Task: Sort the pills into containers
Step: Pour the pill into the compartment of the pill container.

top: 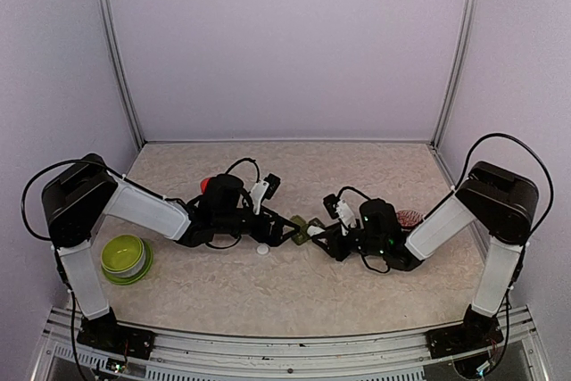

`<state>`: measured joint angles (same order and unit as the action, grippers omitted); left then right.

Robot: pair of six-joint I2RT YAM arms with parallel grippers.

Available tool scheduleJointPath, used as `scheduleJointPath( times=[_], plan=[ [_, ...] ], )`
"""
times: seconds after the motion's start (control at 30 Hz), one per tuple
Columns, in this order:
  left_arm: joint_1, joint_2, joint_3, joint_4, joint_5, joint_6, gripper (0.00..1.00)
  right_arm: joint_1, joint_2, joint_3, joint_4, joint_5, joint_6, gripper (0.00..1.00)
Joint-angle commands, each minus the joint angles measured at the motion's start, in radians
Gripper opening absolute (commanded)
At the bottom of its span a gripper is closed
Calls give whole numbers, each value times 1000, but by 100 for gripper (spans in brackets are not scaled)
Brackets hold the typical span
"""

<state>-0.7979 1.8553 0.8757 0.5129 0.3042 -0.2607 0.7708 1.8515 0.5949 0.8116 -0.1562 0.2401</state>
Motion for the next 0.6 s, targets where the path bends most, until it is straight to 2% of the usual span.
scheduleJointPath(
  times=[0.0,0.57],
  plan=[
    [3,15,25,-3,10,4,99,-9,-32,28,-50,6,-15,3],
    [3,19,27,-3,17,1,99,-8,-72,91,-212,-8,-15,3]
  ],
)
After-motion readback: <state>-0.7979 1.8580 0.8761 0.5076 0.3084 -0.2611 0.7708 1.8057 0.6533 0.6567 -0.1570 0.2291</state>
